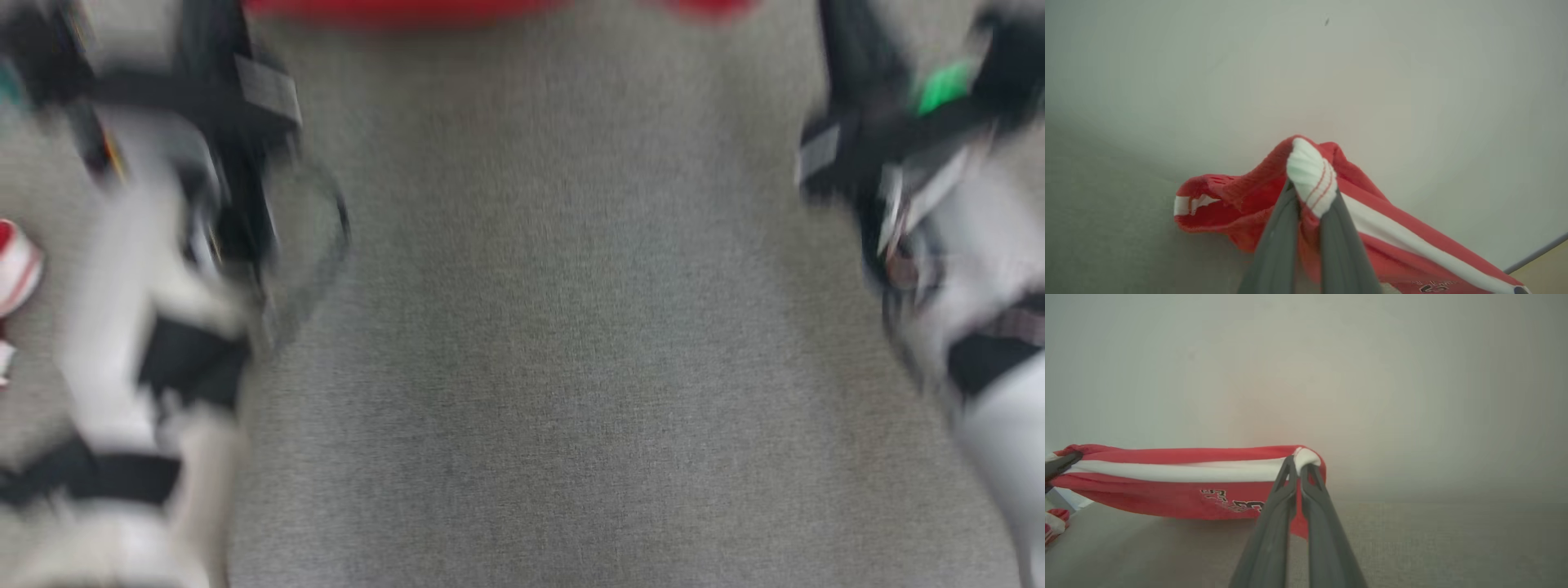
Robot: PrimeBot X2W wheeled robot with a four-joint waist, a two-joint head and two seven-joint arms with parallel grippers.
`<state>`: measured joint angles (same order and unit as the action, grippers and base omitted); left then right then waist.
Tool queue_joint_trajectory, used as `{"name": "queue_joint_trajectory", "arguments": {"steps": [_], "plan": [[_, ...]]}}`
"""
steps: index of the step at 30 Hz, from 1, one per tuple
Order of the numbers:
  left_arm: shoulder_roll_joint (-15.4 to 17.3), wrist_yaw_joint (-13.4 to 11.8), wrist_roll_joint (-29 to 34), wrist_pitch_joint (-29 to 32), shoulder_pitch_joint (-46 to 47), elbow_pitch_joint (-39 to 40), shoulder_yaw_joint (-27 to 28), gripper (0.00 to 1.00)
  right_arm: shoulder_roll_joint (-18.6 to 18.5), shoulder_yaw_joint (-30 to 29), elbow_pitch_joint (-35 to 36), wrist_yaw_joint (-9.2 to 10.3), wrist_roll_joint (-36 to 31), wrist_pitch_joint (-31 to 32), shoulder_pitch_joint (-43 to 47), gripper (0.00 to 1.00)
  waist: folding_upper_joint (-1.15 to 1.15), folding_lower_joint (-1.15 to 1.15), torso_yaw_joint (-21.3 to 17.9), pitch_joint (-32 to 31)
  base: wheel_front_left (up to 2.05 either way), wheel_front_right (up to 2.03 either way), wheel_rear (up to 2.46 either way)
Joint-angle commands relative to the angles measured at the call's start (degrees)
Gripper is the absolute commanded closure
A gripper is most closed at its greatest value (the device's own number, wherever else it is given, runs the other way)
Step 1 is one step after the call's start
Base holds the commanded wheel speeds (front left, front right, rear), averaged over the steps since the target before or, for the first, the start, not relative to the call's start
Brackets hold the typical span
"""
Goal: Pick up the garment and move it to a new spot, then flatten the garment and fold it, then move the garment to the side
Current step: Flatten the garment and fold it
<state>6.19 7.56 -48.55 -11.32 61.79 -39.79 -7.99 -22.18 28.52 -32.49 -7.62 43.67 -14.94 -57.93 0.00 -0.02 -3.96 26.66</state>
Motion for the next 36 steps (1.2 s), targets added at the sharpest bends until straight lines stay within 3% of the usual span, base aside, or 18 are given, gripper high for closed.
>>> {"name": "queue_joint_trajectory", "arguments": {"steps": [1,5,7,12,19,29,36], "plan": [[0.7,-0.2,-0.7,-0.9,-3.4,1.0,0.8,1.0,-1.2,-0.6,0.6,0.22,0.1,-0.3,3.1,1.0,0.0,0.02,1.1,-5.0,0.0,0.0,0.0],[-0.7,-1.1,-1.6,-1.7,-18.4,9.2,0.0,1.0,-2.2,-2.4,6.6,0.22,-0.9,-0.4,16.7,1.0,0.0,0.02,1.9,-7.9,0.0,0.0,0.0],[-1.5,-2.6,-2.9,-2.2,-28.4,14.7,0.0,1.0,-1.7,-3.5,10.1,0.22,-2.5,-0.4,25.6,1.0,0.0,0.02,2.5,-9.8,0.0,0.0,0.0],[-2.2,-5.5,-2.4,-3.3,-42.4,21.8,-0.6,1.0,-0.2,-7.6,14.2,0.23,-7.2,-0.4,39.0,1.0,0.0,0.02,3.5,-12.5,0.0,0.0,0.0],[-2.6,-5.6,-1.7,-3.9,-57.3,27.5,-2.8,1.0,3.0,-12.1,18.6,0.24,-13.1,0.1,55.6,1.0,0.0,0.02,4.8,-16.1,0.0,0.0,0.0],[-2.7,-4.8,4.7,-4.0,-65.9,30.1,-2.5,1.0,7.1,-16.4,24.7,0.23,-18.5,3.4,67.4,1.0,0.0,0.02,5.4,-17.2,0.0,0.0,0.0],[-3.0,-3.2,8.0,-4.0,-63.4,32.5,-0.8,1.0,6.6,-17.0,30.4,0.23,-20.0,4.8,63.4,1.0,0.0,0.02,5.3,-16.8,0.0,0.0,0.0]]}}
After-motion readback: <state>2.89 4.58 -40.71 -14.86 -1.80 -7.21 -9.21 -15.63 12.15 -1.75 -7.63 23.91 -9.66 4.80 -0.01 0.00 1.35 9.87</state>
